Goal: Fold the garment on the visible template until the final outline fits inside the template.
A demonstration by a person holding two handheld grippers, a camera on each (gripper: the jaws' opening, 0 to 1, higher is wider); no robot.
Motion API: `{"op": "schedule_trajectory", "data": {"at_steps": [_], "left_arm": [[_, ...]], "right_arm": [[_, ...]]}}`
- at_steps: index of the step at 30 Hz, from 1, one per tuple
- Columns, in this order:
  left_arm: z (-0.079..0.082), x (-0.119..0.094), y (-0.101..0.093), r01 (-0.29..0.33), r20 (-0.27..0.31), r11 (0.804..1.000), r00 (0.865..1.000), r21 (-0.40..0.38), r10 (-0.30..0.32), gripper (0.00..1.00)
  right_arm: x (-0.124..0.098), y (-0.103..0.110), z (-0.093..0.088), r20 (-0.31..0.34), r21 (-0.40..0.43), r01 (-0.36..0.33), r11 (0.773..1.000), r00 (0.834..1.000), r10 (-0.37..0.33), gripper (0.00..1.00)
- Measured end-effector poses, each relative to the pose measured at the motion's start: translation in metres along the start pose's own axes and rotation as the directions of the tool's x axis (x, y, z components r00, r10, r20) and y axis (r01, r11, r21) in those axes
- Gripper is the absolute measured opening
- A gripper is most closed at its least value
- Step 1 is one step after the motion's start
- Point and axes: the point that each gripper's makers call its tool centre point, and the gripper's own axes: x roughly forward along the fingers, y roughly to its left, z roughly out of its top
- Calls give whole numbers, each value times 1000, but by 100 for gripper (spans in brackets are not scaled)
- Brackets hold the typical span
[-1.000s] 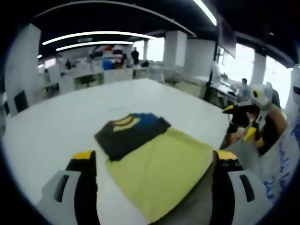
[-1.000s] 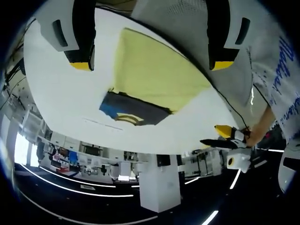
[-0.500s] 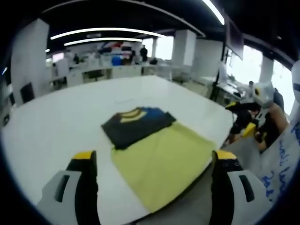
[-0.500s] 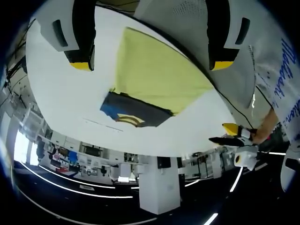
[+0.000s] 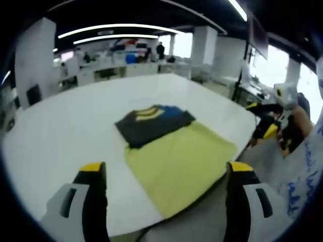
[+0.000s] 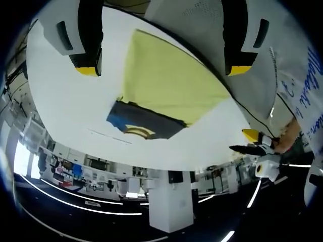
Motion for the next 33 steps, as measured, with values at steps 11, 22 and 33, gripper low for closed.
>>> {"op": "schedule_trajectory", "data": {"at_steps": [11,22,33], "left_arm": [[-26,5,-3,4,-78,1000,997,-9,-5,88],[-57,16,-4,16,-195,1000,981,2,-16,76],[-76,22,-13,54,-282,999,958,4,-51,60]], "right_arm": [[7,-3,-11,-36,9,-8,1000,999,8,100],[9,-6,-23,-61,27,1,1000,998,1,100],[10,-8,-32,-68,48,5,999,998,-1,100]]}}
